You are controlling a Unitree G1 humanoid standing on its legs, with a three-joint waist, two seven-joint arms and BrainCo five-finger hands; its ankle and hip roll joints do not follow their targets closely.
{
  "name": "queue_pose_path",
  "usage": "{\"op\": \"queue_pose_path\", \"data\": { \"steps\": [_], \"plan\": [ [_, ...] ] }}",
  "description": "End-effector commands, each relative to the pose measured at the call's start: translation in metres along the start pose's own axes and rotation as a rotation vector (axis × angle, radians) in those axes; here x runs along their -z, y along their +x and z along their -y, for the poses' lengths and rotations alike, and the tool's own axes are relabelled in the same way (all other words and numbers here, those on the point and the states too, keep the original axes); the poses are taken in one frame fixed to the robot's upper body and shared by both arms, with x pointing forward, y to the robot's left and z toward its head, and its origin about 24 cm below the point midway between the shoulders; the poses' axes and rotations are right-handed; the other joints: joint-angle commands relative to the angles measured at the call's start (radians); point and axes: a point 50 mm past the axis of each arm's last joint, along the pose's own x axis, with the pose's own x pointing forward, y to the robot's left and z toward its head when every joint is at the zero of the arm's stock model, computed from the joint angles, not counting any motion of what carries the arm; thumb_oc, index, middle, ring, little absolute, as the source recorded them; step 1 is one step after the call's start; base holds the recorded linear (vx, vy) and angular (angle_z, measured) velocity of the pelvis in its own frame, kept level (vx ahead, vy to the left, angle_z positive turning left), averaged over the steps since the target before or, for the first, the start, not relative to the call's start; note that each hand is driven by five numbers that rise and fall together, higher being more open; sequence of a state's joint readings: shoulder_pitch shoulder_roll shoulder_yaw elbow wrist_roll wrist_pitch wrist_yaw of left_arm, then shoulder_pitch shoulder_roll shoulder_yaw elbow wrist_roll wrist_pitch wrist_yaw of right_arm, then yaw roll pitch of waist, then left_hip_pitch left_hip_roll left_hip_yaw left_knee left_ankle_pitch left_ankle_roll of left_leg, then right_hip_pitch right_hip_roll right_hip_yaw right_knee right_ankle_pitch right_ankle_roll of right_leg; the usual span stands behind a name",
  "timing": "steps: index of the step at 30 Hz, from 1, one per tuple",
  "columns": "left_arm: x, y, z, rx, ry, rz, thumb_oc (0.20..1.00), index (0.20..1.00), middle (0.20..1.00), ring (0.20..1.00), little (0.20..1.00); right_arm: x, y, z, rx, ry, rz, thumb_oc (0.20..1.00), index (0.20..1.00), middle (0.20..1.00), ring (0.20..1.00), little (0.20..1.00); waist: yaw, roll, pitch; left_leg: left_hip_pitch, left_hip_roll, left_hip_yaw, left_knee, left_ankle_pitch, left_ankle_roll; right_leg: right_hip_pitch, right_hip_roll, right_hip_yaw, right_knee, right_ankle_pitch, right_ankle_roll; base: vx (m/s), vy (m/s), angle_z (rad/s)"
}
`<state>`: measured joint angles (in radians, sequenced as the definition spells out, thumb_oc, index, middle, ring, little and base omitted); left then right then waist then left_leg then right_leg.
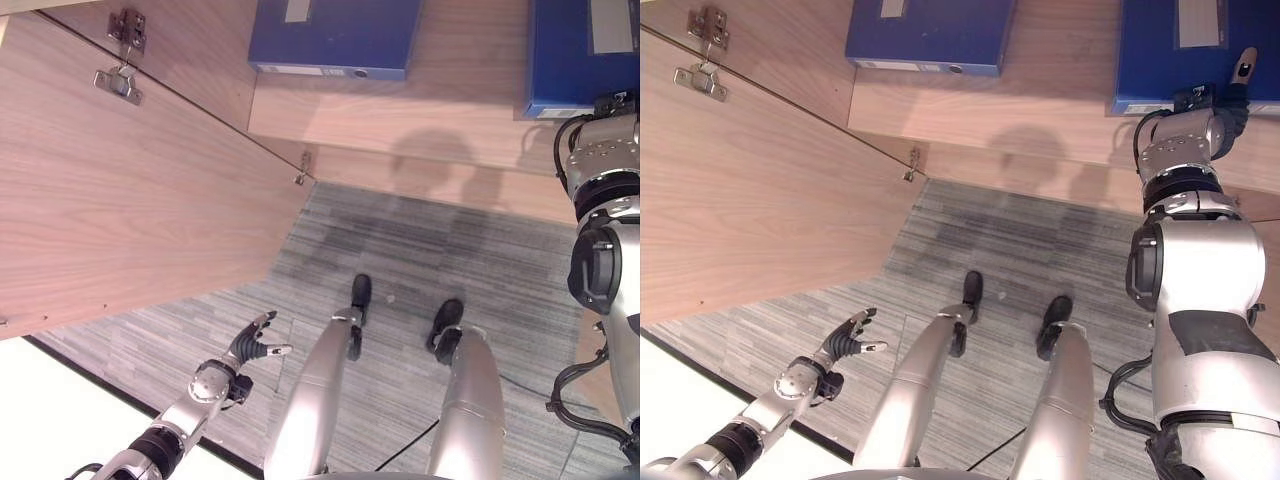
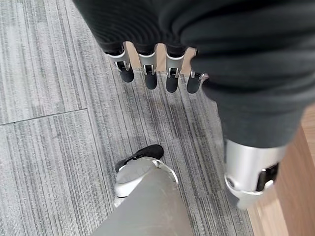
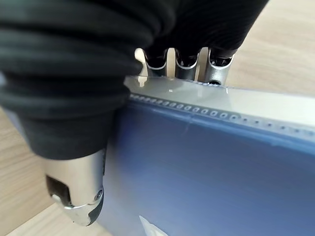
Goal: Put the empty folder in the office cabinet
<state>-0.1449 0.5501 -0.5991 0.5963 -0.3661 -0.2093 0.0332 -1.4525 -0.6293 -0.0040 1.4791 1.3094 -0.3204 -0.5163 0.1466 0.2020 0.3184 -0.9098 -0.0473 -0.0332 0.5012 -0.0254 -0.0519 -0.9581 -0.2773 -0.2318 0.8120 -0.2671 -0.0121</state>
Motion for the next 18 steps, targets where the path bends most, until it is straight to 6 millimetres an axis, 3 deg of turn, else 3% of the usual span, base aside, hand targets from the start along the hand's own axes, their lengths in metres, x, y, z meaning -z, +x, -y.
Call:
{"op": "queue_pose_path", "data": {
  "steps": [1,6,9,10,12,13,14,18],
  "plan": [
    [-0.005,0.004,-0.01,-0.039,0.013,0.021,1.0,1.0,1.0,1.0,1.0,0.015,0.015,0.061,0.248,-0.056,-0.061,1.0,1.0,1.0,1.0,1.0,0.015,0.056,0.072,0.06,0.003,0.0,-0.032,-0.117,0.008,0.088,0.035,0.05,-0.045,-0.062,0.145,0.0,0.0,0.0],
    [-0.006,0.005,-0.01,-0.032,-0.001,0.019,1.0,1.0,1.0,1.0,1.0,0.016,0.016,0.061,0.229,-0.058,-0.071,1.0,1.0,1.0,1.0,1.0,0.019,0.055,0.072,0.072,0.003,-0.007,-0.048,-0.113,0.006,0.098,0.037,0.048,-0.056,-0.062,0.143,0.0,0.0,0.0],
    [-0.006,0.004,-0.013,-0.024,-0.01,0.02,1.0,1.0,1.0,1.0,1.0,0.008,0.015,0.046,0.147,-0.06,-0.067,1.0,1.0,1.0,1.0,1.0,0.024,0.052,0.071,0.078,0.003,-0.009,-0.058,-0.107,0.004,0.102,0.037,0.045,-0.059,-0.059,0.144,0.0,-0.011,0.0],
    [-0.001,0.0,-0.018,-0.024,-0.013,0.002,1.0,1.0,1.0,1.0,1.0,-0.01,0.01,0.011,0.001,-0.084,-0.024,1.0,1.0,1.0,1.0,1.0,0.033,0.044,0.063,0.079,0.003,-0.008,-0.059,-0.105,0.003,0.102,0.034,0.045,-0.057,-0.056,0.142,0.01,-0.03,-0.01],
    [0.002,-0.002,-0.02,-0.028,-0.015,-0.012,1.0,1.0,1.0,1.0,1.0,-0.026,0.002,-0.015,-0.097,-0.094,0.027,1.0,1.0,1.0,1.0,1.0,0.037,0.039,0.057,0.081,0.004,-0.008,-0.065,-0.102,0.002,0.101,0.034,0.047,-0.059,-0.052,0.143,0.0,0.0,0.0],
    [0.001,-0.002,-0.02,-0.028,-0.02,-0.007,1.0,1.0,1.0,1.0,1.0,-0.027,0.001,-0.018,-0.102,-0.096,0.03,1.0,1.0,1.0,1.0,1.0,0.035,0.043,0.06,0.08,0.004,-0.007,-0.066,-0.101,0.002,0.1,0.035,0.049,-0.059,-0.051,0.143,0.0,0.0,0.0],
    [0.005,-0.005,-0.022,-0.024,-0.016,-0.022,1.0,1.0,1.0,1.0,1.0,-0.047,-0.009,-0.045,-0.208,-0.157,0.106,1.0,1.0,1.0,1.0,1.0,0.042,0.033,0.049,0.084,0.004,-0.008,-0.074,-0.097,0.0,0.102,0.032,0.047,-0.063,-0.05,0.142,0.0,0.0,0.0],
    [0.007,-0.007,-0.019,-0.002,-0.029,-0.024,1.0,1.0,1.0,1.0,1.0,-0.076,-0.025,-0.075,-0.321,-0.222,0.214,1.0,1.0,1.0,1.0,1.0,0.046,0.034,0.043,0.09,0.005,-0.012,-0.093,-0.089,-0.001,0.105,0.028,0.044,-0.073,-0.044,0.143,0.01,0.0,0.02]
  ]
}}
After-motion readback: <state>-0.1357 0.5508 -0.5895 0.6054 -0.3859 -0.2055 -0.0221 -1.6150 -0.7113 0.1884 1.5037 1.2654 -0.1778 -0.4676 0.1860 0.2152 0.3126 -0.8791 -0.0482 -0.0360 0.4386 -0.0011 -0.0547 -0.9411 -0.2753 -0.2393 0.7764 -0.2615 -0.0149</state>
